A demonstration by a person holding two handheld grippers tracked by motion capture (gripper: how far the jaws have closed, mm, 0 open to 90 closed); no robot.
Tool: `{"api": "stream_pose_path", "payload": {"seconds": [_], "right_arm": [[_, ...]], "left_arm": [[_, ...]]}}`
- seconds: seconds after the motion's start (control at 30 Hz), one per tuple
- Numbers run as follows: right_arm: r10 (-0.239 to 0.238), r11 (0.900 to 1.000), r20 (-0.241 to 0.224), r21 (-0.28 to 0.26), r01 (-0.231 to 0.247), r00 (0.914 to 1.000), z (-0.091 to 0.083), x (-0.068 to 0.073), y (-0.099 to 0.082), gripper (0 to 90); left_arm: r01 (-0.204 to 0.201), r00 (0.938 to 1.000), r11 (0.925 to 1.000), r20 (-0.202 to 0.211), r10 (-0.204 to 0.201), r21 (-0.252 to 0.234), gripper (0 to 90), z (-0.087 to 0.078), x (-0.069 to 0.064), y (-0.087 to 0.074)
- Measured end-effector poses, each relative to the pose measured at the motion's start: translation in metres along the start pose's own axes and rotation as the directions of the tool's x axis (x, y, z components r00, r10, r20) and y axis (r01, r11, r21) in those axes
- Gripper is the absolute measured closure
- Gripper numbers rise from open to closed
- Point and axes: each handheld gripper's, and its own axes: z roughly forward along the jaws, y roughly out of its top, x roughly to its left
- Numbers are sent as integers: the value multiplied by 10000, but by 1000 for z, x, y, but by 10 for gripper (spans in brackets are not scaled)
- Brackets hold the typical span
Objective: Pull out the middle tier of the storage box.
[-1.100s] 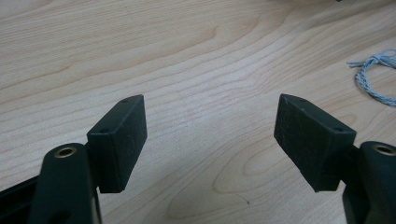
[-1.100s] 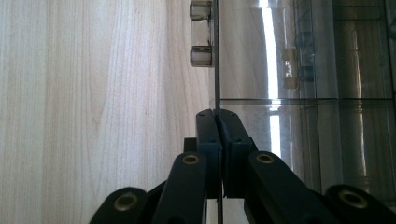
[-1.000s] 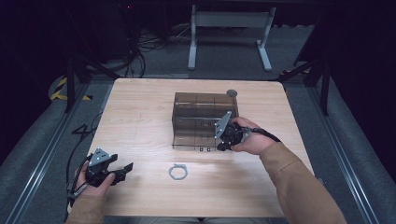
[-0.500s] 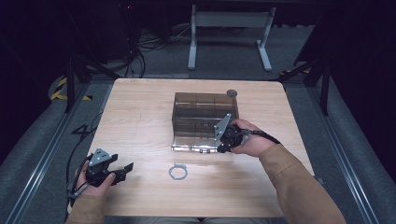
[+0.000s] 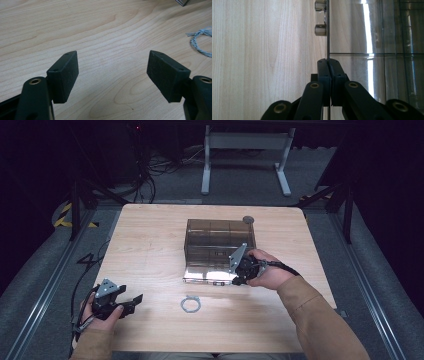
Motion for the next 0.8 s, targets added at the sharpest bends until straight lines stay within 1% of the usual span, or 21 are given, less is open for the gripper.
{"api": "stream_pose_path", "payload": {"seconds": [0.2,0.3,0.33,0.4,0.6,0.67,0.8], "right_arm": [[139,9999,-16,-37,-139,9999,2,1,-1,890],[255,9995,-62,-179,-256,9997,1,0,-2,856],[285,9993,3,-258,-285,9996,1,1,-2,850],[299,9992,63,-265,-297,9995,-1,1,-2,837],[414,9981,14,-459,-413,9991,-4,1,-2,796],[369,9982,64,-480,-365,9993,-5,1,-2,789],[545,9971,114,-536,-538,9984,-8,0,-3,766]], "left_arm": [[2,10000,10000,1,-2,-5,265,0,0,0],[1,10000,10000,8,-1,-16,265,0,0,0],[2,10000,10000,7,-2,-15,264,0,0,0],[12,10000,10000,8,-12,-13,265,0,0,0],[21,10000,10000,2,-21,-20,264,0,0,0],[-26,10000,10000,18,26,-7,265,1,0,1],[24,10000,10000,40,-24,0,265,1,0,1]]}}
